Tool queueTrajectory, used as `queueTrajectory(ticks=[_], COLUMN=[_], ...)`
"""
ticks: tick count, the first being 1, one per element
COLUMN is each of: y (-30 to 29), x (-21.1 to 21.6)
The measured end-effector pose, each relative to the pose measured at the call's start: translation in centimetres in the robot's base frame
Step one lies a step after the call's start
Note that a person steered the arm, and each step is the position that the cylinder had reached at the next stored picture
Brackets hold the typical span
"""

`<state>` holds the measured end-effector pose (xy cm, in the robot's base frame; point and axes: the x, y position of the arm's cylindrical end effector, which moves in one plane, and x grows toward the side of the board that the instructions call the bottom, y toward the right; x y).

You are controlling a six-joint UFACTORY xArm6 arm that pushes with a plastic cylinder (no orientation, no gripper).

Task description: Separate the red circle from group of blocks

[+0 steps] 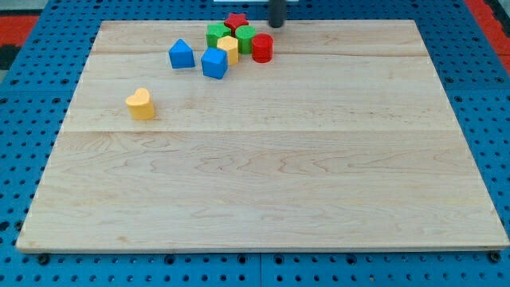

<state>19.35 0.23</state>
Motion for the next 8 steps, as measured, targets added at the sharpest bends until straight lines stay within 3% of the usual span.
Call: queueTrajectory(ticks=[3,4,5,8], y=[-2.1,-2.7,-2.6,2.4], x=[3.2,1.6,3.1,8.5])
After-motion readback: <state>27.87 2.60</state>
